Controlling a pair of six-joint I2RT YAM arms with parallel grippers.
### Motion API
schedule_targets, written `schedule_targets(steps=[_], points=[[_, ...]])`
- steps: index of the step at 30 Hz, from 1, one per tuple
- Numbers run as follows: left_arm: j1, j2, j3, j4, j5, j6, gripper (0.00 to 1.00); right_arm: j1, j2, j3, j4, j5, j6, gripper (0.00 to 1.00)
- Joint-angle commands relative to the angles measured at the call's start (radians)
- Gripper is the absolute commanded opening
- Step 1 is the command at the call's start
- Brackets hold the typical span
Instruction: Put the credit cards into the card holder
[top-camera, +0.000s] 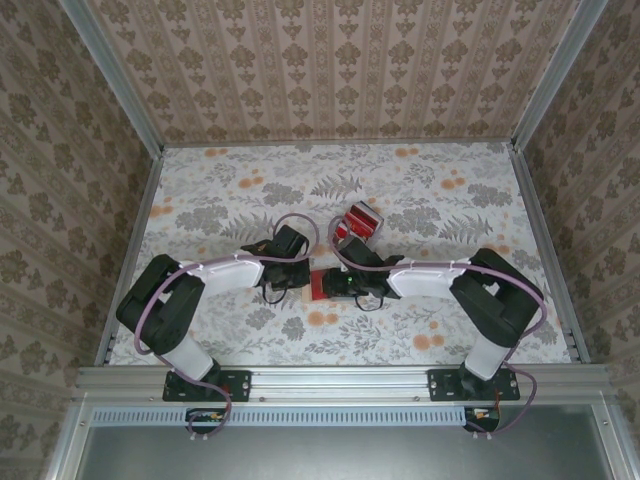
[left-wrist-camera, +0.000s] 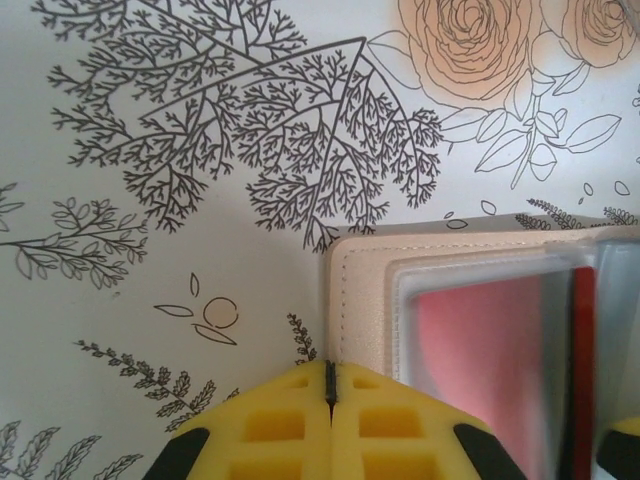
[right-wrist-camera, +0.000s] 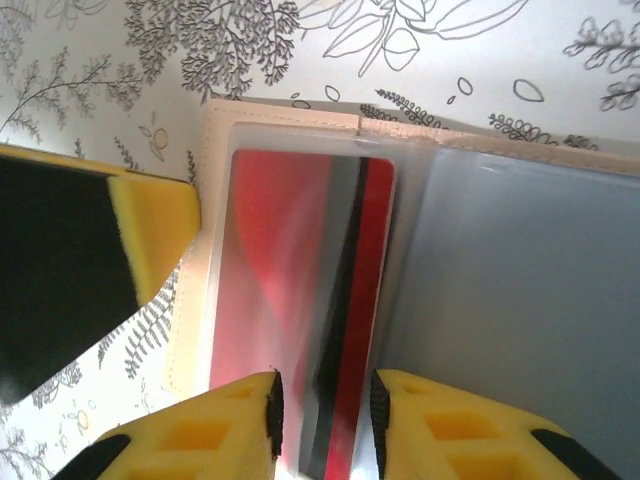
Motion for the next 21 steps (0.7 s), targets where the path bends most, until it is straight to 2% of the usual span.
schedule_targets(steps=[1, 3, 10, 13, 17, 21], points=[[-0.021, 0.004, -0.033, -0.052, 0.035, -0.016, 0.02, 0.0, -0.064, 0.034, -0.106, 0.049, -0.047, 0.34], [-0.021, 0.005, -0.038, -0.035, 0.037, -0.018, 0.02, -0.001, -0.076, 0.039, -0.12, 0.052, -0.059, 0.34], [-0.021, 0.014, -0.017, -0.046, 0.041, -0.006, 0.02, -0.002, -0.01, 0.06, -0.112, 0.051, -0.072, 0.19], [-0.022, 0.014, -0.005, -0.068, 0.037, 0.0, 0.01, -0.002, 0.038, 0.072, -0.097, 0.059, -0.077, 0.18], [-0.022, 0.01, -0.013, -0.052, 0.036, -0.004, 0.01, 0.008, 0.098, 0.104, -0.064, 0.008, -0.073, 0.16], [-0.022, 0.004, -0.012, -0.067, 0.031, -0.012, 0.01, 0.019, 0.097, 0.108, -0.055, 0.0, -0.068, 0.15]])
